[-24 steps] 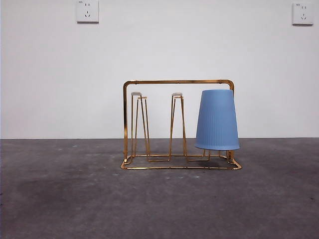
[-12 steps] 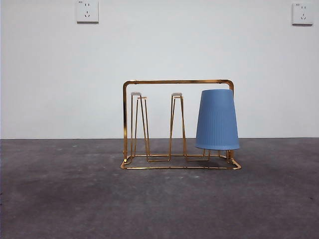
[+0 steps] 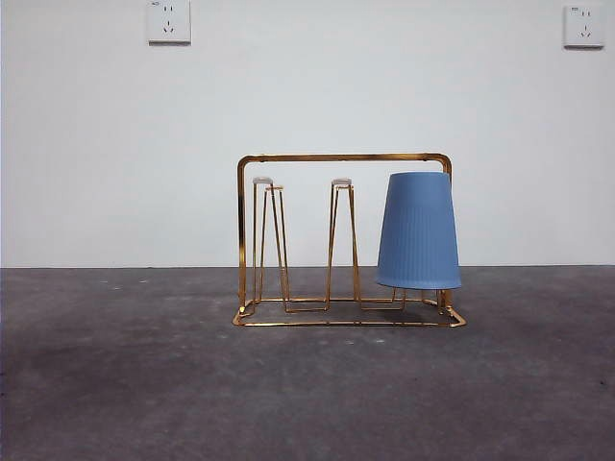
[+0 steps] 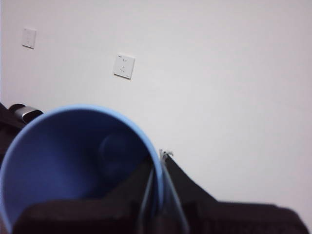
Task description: Pick up cup 1,put cup 1 in the cup rack,pick up cup 2,put cup 2 in the cup rack
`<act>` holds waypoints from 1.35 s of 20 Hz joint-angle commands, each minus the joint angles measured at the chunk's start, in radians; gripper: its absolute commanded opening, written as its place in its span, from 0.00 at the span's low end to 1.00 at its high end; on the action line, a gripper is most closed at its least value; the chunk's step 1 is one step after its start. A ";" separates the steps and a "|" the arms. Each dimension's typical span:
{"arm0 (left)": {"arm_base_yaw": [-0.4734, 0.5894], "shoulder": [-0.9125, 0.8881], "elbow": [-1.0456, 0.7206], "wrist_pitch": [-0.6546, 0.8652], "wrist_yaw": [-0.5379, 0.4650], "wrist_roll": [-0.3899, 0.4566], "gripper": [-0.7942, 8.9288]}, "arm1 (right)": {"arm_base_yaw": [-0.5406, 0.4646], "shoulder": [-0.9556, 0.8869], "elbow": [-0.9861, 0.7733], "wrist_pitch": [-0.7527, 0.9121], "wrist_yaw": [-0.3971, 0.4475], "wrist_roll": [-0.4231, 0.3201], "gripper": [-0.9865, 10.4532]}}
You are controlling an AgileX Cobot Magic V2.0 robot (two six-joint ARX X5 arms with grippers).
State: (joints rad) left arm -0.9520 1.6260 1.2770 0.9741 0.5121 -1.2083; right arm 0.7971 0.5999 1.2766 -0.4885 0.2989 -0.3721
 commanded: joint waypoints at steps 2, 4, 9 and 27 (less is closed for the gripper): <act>0.003 0.005 -0.006 0.044 0.000 -0.019 0.50 | 0.001 0.021 -0.069 0.071 -0.059 -0.034 0.07; 0.007 0.005 -0.006 0.045 0.000 -0.020 0.50 | 0.001 0.032 -0.087 0.063 -0.084 -0.032 0.07; 0.037 0.005 -0.006 0.124 -0.006 -0.056 0.50 | 0.001 0.032 -0.136 0.055 -0.109 -0.047 0.07; 0.052 0.005 -0.006 0.111 0.023 -0.055 0.07 | 0.001 0.100 -0.137 0.036 -0.056 -0.038 0.08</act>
State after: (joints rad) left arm -0.8860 1.6279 1.2736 1.0634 0.5072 -1.2747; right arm 0.8001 0.6769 1.1515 -0.4274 0.2352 -0.4114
